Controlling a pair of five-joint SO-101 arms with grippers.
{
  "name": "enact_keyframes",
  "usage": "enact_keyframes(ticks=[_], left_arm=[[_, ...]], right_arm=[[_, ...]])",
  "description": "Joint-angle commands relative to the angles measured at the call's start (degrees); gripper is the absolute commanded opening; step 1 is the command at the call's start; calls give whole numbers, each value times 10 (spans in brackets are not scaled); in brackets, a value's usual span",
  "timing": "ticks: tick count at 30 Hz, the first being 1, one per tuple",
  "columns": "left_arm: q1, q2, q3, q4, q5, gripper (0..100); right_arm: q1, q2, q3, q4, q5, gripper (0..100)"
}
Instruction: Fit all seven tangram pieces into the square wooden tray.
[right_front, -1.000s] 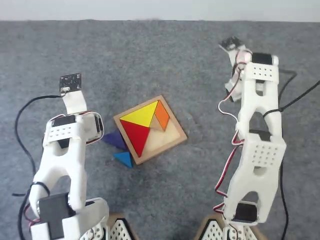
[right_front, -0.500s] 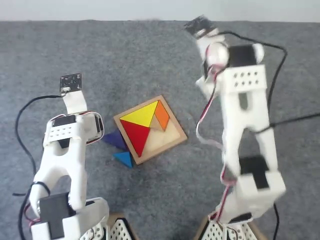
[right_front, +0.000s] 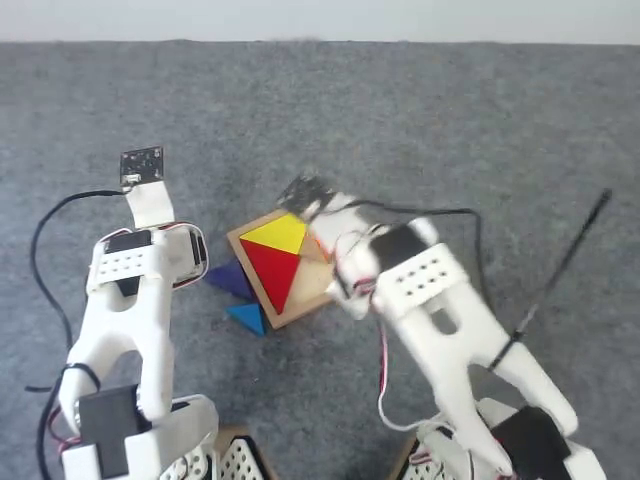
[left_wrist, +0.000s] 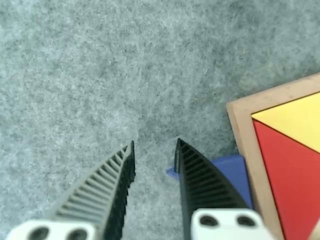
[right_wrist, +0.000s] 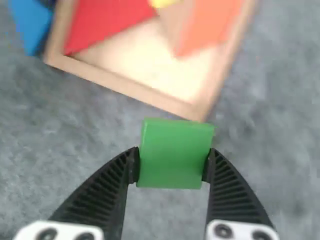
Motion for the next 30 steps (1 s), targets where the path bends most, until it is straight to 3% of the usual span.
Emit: enact_keyframes(ticks=[1,12,22,30], left_arm=[[1,-3,-3,-11,-5,123],[-4,-4,-5,-11,-4,123],[-3,-4,-4,-11,-5,123],[-3,-4,-3,-11,-5,123]], right_arm=[[-44,20,-4,-49,-7,136],[-73,236,-150,-85,23,136],[-70,287,-176,-123,76,136],[-69,287,-174,-127,175,136]])
